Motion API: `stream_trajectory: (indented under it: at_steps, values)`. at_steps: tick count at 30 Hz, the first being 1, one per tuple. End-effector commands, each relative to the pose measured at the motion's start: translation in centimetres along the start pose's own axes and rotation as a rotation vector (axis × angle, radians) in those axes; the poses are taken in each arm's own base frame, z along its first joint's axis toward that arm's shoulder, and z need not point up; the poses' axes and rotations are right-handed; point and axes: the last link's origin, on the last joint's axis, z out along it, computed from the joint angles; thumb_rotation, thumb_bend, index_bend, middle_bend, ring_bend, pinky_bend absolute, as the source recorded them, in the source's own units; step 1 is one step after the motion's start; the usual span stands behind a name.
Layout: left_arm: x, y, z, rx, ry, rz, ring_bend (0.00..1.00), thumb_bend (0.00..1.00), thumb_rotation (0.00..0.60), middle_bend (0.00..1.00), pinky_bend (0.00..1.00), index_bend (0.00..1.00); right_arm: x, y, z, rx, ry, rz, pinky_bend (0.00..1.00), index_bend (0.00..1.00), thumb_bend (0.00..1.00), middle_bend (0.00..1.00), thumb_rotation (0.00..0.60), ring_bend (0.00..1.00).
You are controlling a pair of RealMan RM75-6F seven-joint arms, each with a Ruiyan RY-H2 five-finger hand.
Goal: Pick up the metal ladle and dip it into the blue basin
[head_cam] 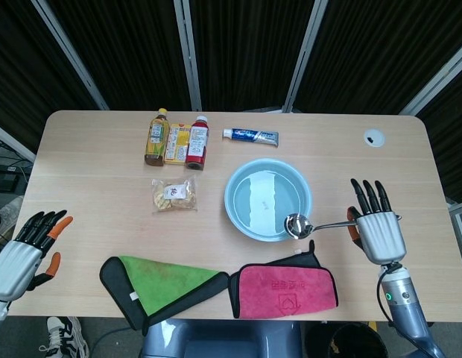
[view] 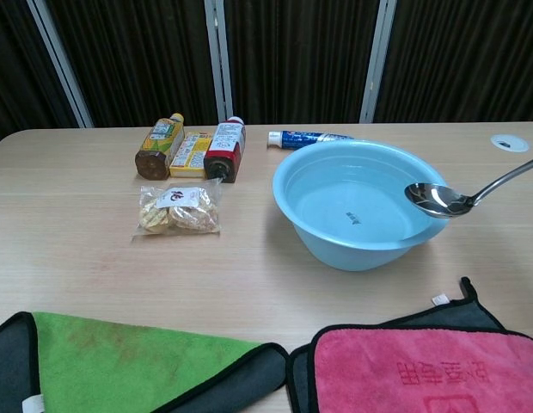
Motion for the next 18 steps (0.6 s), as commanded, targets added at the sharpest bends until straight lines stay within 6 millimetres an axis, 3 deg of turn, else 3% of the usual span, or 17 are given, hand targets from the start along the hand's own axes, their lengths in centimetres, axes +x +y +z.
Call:
stream_trajectory:
  at_steps: [1,18]
  values:
    - [0.0,-0.1,0.1,0.006,-0.001,0.001,0.00,0.65,0.600,0.00,0.00,0.00,-0.4,-0.9,0.9,0.009,-0.011,0.008,0.03,0.63,0.42,0.03,0.600,0.00]
    - [0.3,-0.9,0.8,0.055,0.011,-0.015,0.00,0.63,0.600,0.00,0.00,0.00,-2.9,-3.4,4.8,0.034,-0.052,0.021,0.03,0.62,0.41,0.03,0.600,0.00]
